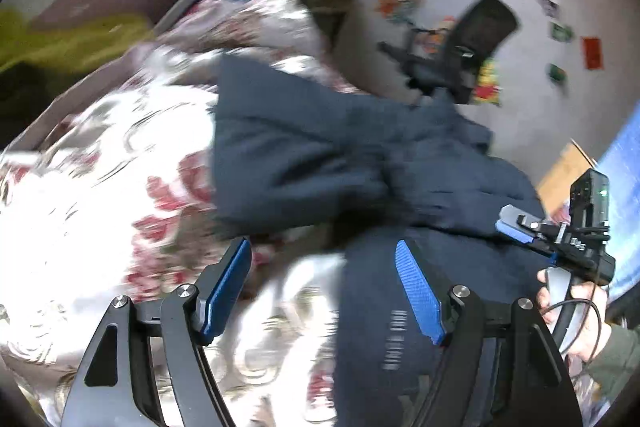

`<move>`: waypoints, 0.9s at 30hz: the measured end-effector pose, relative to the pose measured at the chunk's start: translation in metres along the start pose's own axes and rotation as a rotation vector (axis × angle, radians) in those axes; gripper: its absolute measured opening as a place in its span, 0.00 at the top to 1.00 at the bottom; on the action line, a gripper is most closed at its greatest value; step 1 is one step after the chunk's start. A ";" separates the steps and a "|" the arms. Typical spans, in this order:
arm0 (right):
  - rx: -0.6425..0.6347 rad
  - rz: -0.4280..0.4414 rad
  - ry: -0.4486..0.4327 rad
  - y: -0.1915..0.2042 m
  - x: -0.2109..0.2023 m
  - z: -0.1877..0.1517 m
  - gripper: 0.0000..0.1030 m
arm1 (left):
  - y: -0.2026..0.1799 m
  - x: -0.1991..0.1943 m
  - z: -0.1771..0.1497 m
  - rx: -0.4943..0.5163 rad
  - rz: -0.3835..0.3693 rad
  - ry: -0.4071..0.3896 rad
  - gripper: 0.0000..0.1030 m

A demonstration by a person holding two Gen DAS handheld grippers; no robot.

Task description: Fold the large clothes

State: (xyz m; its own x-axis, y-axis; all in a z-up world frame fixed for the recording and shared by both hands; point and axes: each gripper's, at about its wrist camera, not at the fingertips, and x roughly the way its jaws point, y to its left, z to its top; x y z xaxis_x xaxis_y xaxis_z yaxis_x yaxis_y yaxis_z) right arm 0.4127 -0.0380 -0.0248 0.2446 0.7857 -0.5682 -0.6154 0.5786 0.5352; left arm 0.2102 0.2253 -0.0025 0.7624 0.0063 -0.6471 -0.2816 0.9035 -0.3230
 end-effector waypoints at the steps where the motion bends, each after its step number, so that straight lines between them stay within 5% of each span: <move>1: -0.011 0.025 0.017 0.009 0.014 0.004 0.07 | 0.010 0.001 0.001 -0.025 0.017 0.004 0.30; 3: -0.041 0.038 0.043 0.025 0.039 0.012 0.07 | 0.024 0.002 0.005 -0.065 0.049 0.013 0.10; 4: -0.053 0.035 0.057 0.032 0.052 0.016 0.07 | 0.031 0.002 0.006 -0.091 0.059 0.006 0.08; 8: -0.053 0.057 0.107 0.050 0.097 0.027 0.07 | 0.053 -0.002 0.010 -0.110 0.075 0.002 0.07; 15: 0.043 0.162 0.071 0.049 0.134 0.052 0.07 | 0.071 0.002 0.013 -0.101 0.079 -0.003 0.07; 18: 0.054 0.194 0.069 0.048 0.142 0.057 0.23 | 0.073 0.003 0.013 -0.107 0.073 -0.005 0.07; 23: 0.044 0.245 0.070 0.060 0.139 0.058 0.78 | 0.072 0.005 0.015 -0.104 0.069 -0.008 0.07; 25: 0.029 0.254 0.068 0.067 0.132 0.058 0.91 | 0.069 0.004 0.017 -0.100 0.073 -0.013 0.07; 27: 0.016 0.265 0.063 0.072 0.121 0.060 0.94 | 0.067 0.002 0.018 -0.098 0.073 -0.027 0.07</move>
State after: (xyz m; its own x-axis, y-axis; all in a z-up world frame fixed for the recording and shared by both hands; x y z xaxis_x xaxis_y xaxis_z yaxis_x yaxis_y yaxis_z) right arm 0.4429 0.1120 -0.0171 0.0298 0.8953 -0.4446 -0.6397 0.3588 0.6797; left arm 0.2030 0.2934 -0.0133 0.7530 0.0836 -0.6527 -0.3919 0.8538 -0.3427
